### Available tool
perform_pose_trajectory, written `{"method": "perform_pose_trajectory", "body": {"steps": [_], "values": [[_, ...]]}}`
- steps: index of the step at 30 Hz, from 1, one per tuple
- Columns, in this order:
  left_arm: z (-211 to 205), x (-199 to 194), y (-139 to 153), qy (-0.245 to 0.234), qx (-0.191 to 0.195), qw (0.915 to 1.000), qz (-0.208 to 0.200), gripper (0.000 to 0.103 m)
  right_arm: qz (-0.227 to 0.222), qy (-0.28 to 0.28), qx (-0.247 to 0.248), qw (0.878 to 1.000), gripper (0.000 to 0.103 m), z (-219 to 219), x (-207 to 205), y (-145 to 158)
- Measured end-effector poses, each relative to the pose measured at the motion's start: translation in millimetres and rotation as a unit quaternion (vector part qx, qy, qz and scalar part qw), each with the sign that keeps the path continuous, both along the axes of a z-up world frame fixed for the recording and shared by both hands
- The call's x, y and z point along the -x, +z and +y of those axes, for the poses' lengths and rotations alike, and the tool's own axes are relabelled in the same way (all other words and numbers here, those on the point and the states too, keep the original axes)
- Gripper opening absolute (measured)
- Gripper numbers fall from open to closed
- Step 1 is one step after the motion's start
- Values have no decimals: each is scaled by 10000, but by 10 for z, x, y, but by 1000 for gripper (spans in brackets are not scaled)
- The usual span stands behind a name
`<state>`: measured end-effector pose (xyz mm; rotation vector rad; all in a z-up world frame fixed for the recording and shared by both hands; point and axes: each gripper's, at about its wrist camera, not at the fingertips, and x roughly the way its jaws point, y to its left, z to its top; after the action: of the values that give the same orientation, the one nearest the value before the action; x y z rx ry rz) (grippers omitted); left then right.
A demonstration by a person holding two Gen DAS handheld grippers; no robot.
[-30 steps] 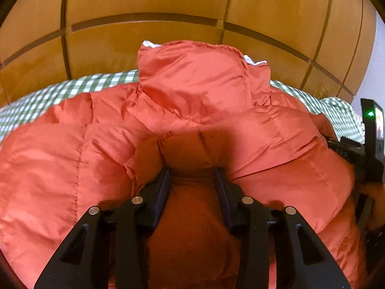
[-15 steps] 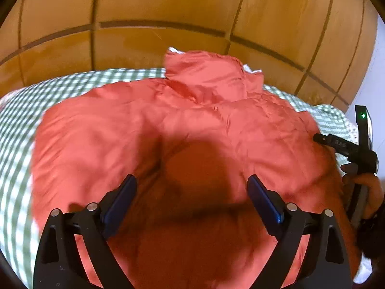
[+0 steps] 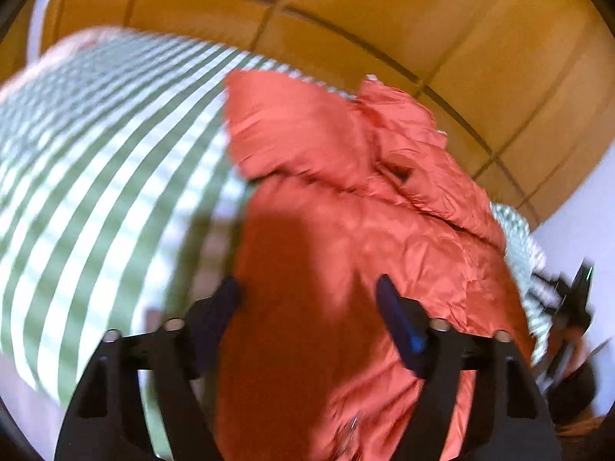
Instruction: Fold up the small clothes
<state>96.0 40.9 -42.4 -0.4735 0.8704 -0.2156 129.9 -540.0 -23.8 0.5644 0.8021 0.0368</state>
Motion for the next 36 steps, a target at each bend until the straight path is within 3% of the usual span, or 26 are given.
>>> {"method": "perform_pose_trajectory", "body": {"steps": [3, 8, 13, 18, 20, 21, 24, 25, 27, 29, 32, 33, 36], "values": [[175, 157, -102, -5, 403, 9987, 323, 65, 8, 177, -518, 9985, 80, -134, 287, -136], [152, 405, -176, -424, 642, 9954, 565, 65, -54, 531, -1118, 9923, 80, -145, 721, -355], [187, 566, -285, -535, 1214, 9864, 965, 65, -236, 689, -1760, 9817, 79, -79, 1040, -541], [142, 687, -516, -713, 2021, 9609, 1752, 66, -231, 983, -2014, 9743, 79, 73, 1249, -665], [104, 686, -603, -779, 2115, 9542, 1968, 68, -186, 1079, -2040, 9728, 79, 126, 1293, -698], [95, 674, -653, -826, 2183, 9498, 2084, 76, -160, 1118, -2054, 9721, 79, 159, 1305, -715], [-98, 687, -863, -1137, 2303, 9247, 2811, 80, -105, 1284, -2031, 9706, 79, 226, 1359, -735], [-193, 697, -883, -1306, 2137, 9226, 2933, 80, -81, 1321, -1996, 9709, 79, 226, 1378, -741], [-325, 691, -799, -1543, 1690, 9341, 2741, 80, -24, 1406, -1865, 9723, 77, 240, 1400, -744], [-389, 704, -749, -1621, 1513, 9382, 2658, 80, 13, 1428, -1814, 9730, 74, 236, 1400, -764], [-439, 760, -623, -1661, 1387, 9449, 2456, 57, 131, 1536, -1681, 9736, 68, 273, 1381, -773], [-462, 796, -559, -1690, 1335, 9480, 2343, 45, 144, 1587, -1604, 9741, 61, 296, 1380, -765], [-554, 884, -373, -1785, 1126, 9559, 2041, 28, 92, 1751, -1614, 9712, 39, 329, 1403, -723]]}}
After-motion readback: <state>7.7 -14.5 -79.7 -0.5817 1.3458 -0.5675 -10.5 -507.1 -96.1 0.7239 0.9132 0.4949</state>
